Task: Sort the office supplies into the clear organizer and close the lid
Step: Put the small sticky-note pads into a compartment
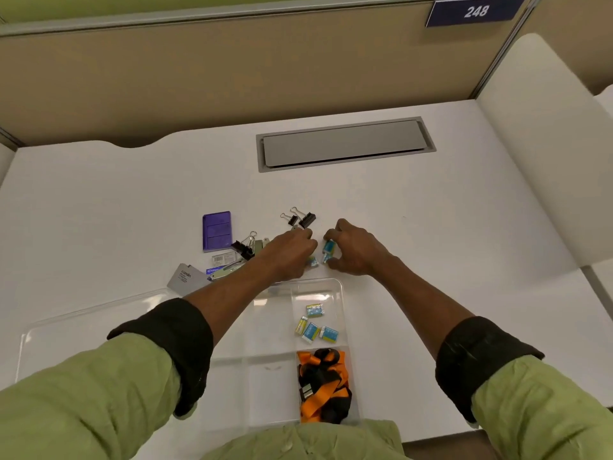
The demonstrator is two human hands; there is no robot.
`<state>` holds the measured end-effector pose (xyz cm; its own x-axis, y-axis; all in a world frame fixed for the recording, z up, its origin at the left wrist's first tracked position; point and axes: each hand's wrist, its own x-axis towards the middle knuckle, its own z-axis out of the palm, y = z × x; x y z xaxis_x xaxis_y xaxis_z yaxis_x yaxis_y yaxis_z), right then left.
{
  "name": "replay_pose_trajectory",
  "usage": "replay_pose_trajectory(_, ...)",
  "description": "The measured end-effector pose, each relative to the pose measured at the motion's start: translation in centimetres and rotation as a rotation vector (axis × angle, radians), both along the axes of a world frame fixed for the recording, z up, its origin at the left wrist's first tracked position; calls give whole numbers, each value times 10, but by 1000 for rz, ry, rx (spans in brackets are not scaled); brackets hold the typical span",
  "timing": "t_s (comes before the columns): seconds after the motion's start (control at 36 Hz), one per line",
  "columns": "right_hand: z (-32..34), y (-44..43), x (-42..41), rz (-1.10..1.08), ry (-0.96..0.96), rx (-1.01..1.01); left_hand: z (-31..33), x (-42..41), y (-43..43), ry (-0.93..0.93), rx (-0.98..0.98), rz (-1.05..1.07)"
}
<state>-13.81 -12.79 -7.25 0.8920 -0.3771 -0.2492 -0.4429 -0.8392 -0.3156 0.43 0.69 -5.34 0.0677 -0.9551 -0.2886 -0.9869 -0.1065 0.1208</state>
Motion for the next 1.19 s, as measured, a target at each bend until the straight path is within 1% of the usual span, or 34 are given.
replay_pose_trajectory(0.14,-6,-1,-6,-103,-16,29,-10,-1,0,41,-76,96)
replay_pose_trajectory(0.19,-7,-1,-8,-121,-23,44,-14,-3,0,71,-71,128)
replay_pose_trajectory(0.33,-8,0,-12,-85,-29,39,-14,-7,-2,43,8,125)
replay_pose_trajectory(0.47,-10,4,-8,-75,-43,13,-11,-13,-5,28,-46,144)
replay_pose_trajectory(0.67,-12,2,-6,-112,-26,33,-8,-9,-5,174,-115,289)
replay_pose_trajectory(0.78,-13,4,-10,-112,-34,5,0,-10,1,238,-217,378)
replay_pose_trajectory(0.86,-7,7,-14,-144,-103,-11,18,-14,13,262,-299,425)
replay_pose_trajectory(0.97,18,19,-28,-211,-269,11,49,-29,41,309,-390,488)
replay_pose_trajectory(1.03,35,28,-39,-203,-334,46,60,-41,59,316,-376,509)
replay_pose_trajectory(1.08,49,41,-53,-161,-355,103,65,-54,76,340,-347,519)
replay_pose_trajectory(1.19,53,70,-78,-64,-229,175,60,-80,103,386,-234,538)
